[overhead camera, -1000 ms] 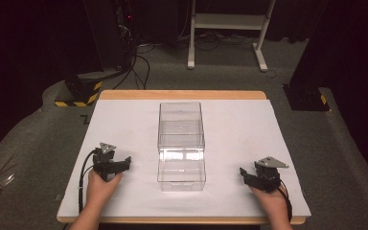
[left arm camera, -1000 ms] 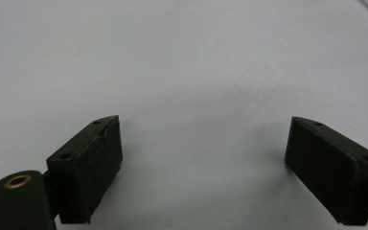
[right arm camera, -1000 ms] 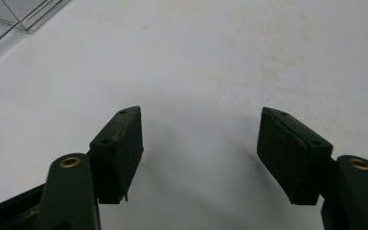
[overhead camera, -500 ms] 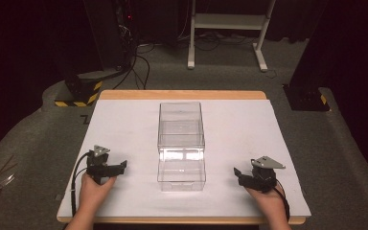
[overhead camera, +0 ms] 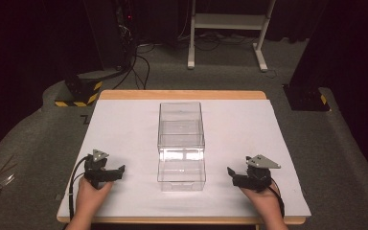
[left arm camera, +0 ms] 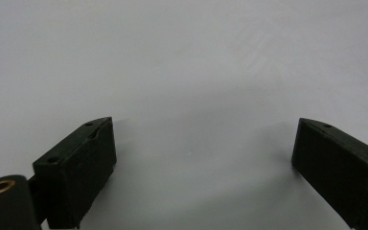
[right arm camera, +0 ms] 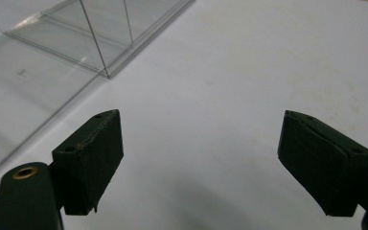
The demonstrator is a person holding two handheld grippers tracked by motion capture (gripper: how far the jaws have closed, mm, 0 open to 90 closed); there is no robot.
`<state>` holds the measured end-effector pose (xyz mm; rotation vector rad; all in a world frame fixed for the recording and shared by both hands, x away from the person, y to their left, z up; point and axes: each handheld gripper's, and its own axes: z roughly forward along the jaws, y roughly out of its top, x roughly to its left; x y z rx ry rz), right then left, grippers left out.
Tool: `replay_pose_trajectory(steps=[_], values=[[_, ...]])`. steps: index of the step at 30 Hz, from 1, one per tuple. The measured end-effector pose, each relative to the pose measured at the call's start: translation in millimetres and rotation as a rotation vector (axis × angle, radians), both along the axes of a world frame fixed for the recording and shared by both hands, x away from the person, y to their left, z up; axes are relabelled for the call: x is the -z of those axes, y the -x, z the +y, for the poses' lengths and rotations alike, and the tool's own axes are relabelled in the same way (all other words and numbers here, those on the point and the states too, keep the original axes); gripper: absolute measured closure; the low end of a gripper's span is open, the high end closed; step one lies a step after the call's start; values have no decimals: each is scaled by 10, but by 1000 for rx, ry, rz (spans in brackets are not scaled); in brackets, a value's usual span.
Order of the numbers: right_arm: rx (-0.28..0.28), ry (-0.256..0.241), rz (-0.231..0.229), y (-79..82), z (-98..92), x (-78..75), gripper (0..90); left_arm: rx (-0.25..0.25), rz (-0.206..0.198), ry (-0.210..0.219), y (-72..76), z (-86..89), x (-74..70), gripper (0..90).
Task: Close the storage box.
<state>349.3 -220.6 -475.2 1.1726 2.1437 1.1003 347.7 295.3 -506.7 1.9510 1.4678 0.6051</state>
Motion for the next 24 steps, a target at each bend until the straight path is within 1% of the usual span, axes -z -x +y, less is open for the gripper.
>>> replay_pose_trajectory(steps=[2,3,4,6,8,9,13,15,16,17,19,23,24], values=[[-10,-17,-5,10,34,-29,159,4,-16,44,4,29,20,57],[-17,-26,-10,14,50,-41,159,4,-15,50,6,33,21,42],[-22,-28,-13,18,61,-49,159,3,-16,46,7,27,24,43],[-41,-39,-23,45,107,-81,158,3,-14,-19,9,-38,32,39],[-43,-43,-26,55,120,-91,158,1,-17,-16,11,-39,34,39],[-55,-57,-25,72,143,-107,163,3,-15,-12,9,-33,34,37],[-64,-60,-27,96,174,-135,170,3,-16,-14,11,-34,34,37],[-69,-67,-32,118,184,-156,179,1,-17,-17,13,-39,34,36],[-70,-82,-43,153,193,-185,189,2,-13,-13,6,-34,33,35],[-70,-82,-43,153,193,-185,189,2,-13,-13,6,-34,33,34],[-87,-100,-59,204,227,-230,190,4,-12,-10,5,-32,33,34],[-105,-106,-69,253,267,-252,182,5,-11,-10,3,-29,32,34],[-120,-125,-66,284,291,-258,180,5,-10,-8,4,-29,32,34]])
